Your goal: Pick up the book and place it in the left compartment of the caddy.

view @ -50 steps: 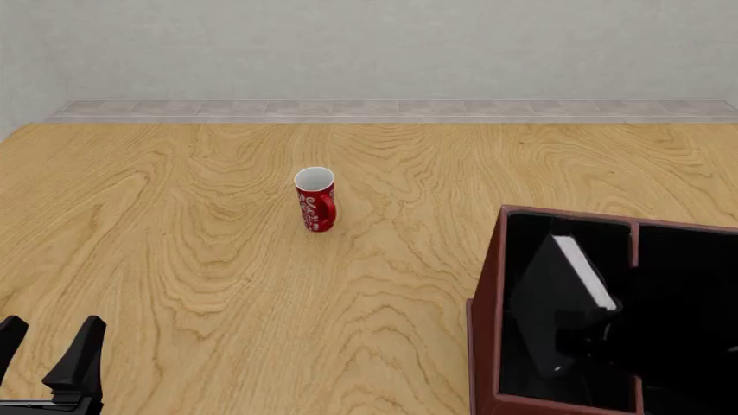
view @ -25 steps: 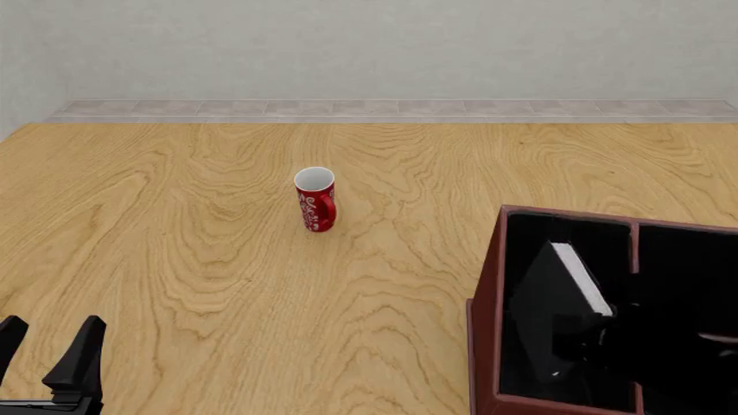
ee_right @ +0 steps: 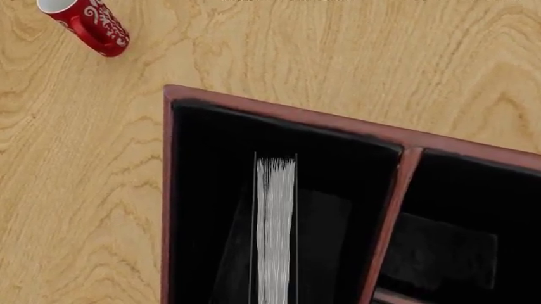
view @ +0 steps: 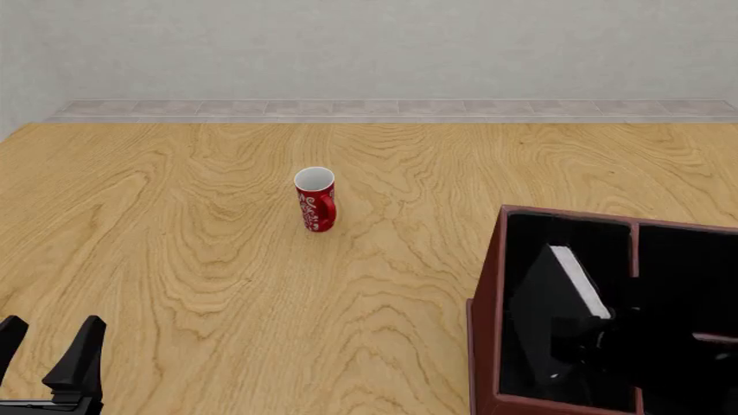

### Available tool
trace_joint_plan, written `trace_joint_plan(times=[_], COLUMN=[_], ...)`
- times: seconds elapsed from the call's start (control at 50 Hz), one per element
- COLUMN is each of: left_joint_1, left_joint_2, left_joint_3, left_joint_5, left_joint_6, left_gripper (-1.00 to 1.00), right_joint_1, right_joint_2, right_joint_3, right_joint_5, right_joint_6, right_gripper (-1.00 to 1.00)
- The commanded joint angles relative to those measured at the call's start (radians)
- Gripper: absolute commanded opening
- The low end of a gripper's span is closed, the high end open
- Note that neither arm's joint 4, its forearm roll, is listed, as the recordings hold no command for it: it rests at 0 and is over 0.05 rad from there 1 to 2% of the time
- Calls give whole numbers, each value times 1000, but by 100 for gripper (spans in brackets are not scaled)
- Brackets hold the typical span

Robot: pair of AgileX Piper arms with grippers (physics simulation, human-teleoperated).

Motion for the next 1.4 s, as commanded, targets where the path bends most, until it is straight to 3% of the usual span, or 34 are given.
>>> trace_joint_plan(times=[0.02, 0.44, 0.46, 0.5, 0.6, 1.4], left_joint_1=[0, 0, 0, 0, 0, 0], left_joint_2=[0, 0, 0, 0, 0, 0], left_joint_3=[0, 0, 0, 0, 0, 0], left_joint_5=[0, 0, 0, 0, 0, 0], left_joint_6=[0, 0, 0, 0, 0, 0], left_gripper=[100, 100, 100, 100, 100, 100], right_joint_1=[-1, 23, 30, 10, 30, 30], right_joint_2=[-4, -8, -8, 2, 0, -22], right_joint_3=[-5, 11, 14, 9, 16, -11], right_joint_5=[-11, -26, -27, -29, -32, 6], right_joint_6=[15, 48, 53, 34, 59, 58], right_gripper=[-100, -100, 100, 100, 100, 100])
